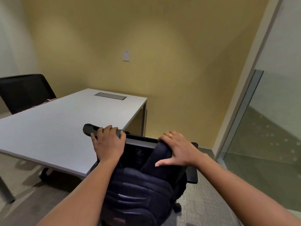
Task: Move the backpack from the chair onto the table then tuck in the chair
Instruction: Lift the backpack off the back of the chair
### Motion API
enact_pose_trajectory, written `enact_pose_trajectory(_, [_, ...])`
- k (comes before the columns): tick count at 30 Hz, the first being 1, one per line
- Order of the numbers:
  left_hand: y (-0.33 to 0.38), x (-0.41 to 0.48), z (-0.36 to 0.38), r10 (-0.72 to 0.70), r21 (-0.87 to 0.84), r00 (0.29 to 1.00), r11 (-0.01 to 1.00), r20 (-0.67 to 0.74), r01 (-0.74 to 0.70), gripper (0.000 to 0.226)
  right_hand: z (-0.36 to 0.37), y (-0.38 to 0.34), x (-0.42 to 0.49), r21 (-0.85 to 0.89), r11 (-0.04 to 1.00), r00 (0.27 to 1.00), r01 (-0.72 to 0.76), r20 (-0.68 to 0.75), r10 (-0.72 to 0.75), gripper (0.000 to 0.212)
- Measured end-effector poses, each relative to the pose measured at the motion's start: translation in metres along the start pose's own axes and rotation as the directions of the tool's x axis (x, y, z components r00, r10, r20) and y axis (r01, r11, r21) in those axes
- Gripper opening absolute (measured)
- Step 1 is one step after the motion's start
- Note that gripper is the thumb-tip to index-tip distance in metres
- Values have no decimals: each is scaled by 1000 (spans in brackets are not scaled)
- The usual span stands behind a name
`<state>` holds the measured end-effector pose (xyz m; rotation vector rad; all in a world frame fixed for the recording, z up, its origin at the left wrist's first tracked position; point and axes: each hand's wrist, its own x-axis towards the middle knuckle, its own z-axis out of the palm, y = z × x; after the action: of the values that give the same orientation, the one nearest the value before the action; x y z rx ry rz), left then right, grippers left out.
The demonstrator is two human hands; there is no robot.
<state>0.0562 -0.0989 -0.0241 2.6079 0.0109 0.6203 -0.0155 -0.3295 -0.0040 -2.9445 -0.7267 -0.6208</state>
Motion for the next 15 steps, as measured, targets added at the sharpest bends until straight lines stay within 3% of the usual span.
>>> enact_pose_trajectory(4, [1,1,-1,2,16,1000,1000,-2,-2,39,-20,27,5,209,976,955,58,274,-116,84])
enact_pose_trajectory(7, [1,2,-2,12,32,1000,999,-4,-12,40,-22,37,11,245,966,922,85,347,-170,88])
enact_pose_trajectory(11, [1,1,-2,14,48,1000,999,-5,-14,40,-19,39,9,181,975,949,128,262,-173,87])
enact_pose_trajectory(15, [0,1,-4,10,50,1000,999,1,-10,39,-15,32,5,-54,978,977,201,81,-196,76])
